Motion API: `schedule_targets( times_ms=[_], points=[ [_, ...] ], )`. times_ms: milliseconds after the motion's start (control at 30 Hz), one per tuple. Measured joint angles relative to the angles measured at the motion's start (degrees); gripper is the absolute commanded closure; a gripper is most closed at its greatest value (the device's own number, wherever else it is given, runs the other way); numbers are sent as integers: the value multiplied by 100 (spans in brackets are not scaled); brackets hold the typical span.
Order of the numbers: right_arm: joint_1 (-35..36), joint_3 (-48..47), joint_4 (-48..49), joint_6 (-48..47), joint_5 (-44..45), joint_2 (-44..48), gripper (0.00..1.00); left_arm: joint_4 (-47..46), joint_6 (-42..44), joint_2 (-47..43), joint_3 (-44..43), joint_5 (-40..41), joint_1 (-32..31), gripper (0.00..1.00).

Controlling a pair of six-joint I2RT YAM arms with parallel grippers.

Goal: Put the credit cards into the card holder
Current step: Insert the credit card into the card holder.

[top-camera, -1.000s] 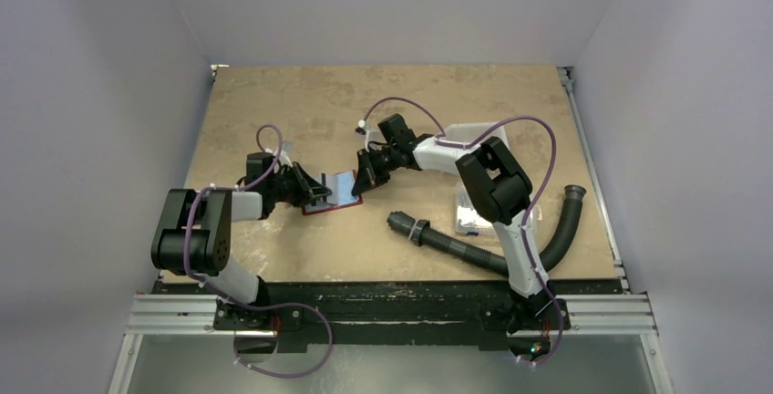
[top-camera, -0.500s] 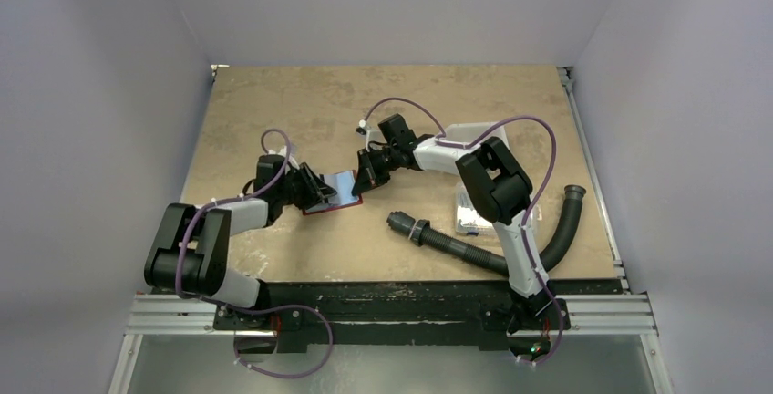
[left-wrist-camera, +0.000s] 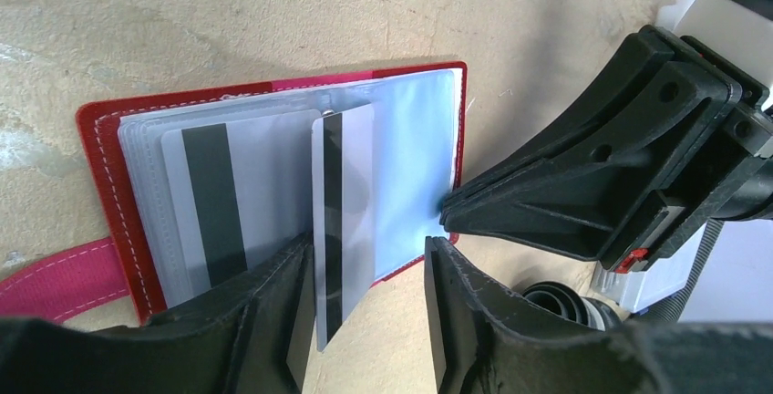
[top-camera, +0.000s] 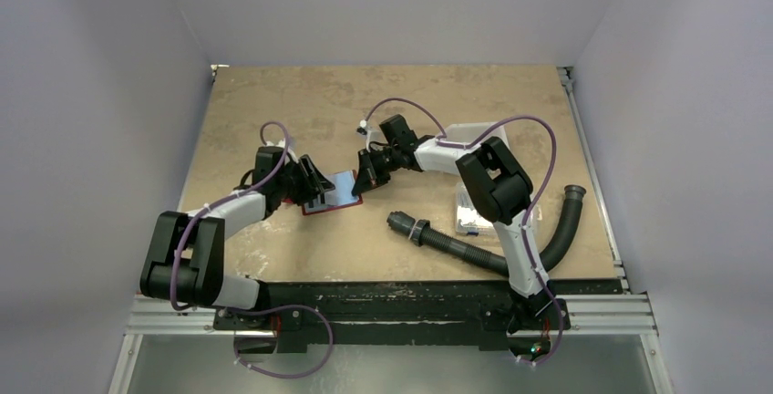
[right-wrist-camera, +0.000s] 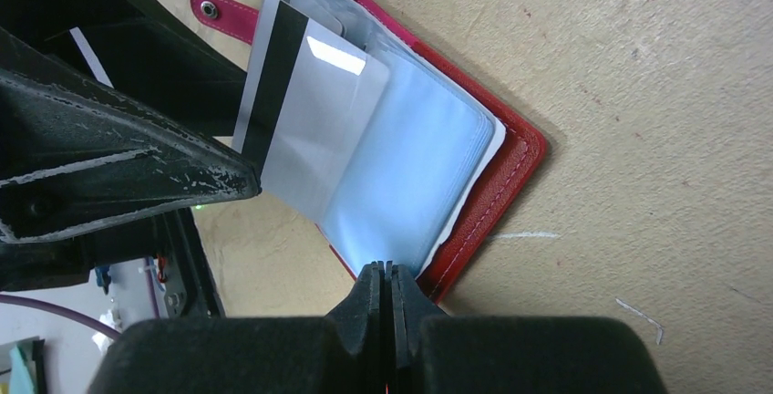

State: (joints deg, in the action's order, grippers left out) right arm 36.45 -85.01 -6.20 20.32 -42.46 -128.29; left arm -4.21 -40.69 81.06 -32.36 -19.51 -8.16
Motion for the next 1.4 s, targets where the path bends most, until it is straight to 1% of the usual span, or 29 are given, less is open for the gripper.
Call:
schedule_targets(
  times_ms=[200, 333, 533, 600, 733, 833, 1067, 1100, 1300, 1400],
  points=[
    [-4, 17, 44, 0, -35, 0, 100, 101, 46, -2, -57, -4, -2, 49],
    [-2, 17, 44, 0, -35, 0, 100, 227, 98, -83, -66, 79, -11, 52],
    [-2, 17, 44, -2, -37, 0, 100, 358, 125, -103, -61, 203, -11, 71],
    [-4, 17, 44, -2, -37, 0, 100, 382, 120, -98, -50, 238, -9, 80],
    [-2, 17, 44, -2, -37, 0, 100, 236, 35, -61, 68, 243, -9, 94],
    [4, 20, 46, 0, -37, 0, 100, -13, -127, -61, 197, 225, -9, 100],
    [22, 31, 68, 2, -48, 0, 100, -1178, -723, -107, 807, 155, 17, 100],
    [24, 46, 96, 2, -63, 0, 100, -1528, -887, -116, 984, 146, 17, 100],
    [24, 50, 105, 2, -68, 0, 100, -1910, -957, 83, 1029, -4, -70, 99],
    [24, 50, 105, 2, -70, 0, 100, -1770, -822, 175, 894, -59, -98, 79]
  ],
)
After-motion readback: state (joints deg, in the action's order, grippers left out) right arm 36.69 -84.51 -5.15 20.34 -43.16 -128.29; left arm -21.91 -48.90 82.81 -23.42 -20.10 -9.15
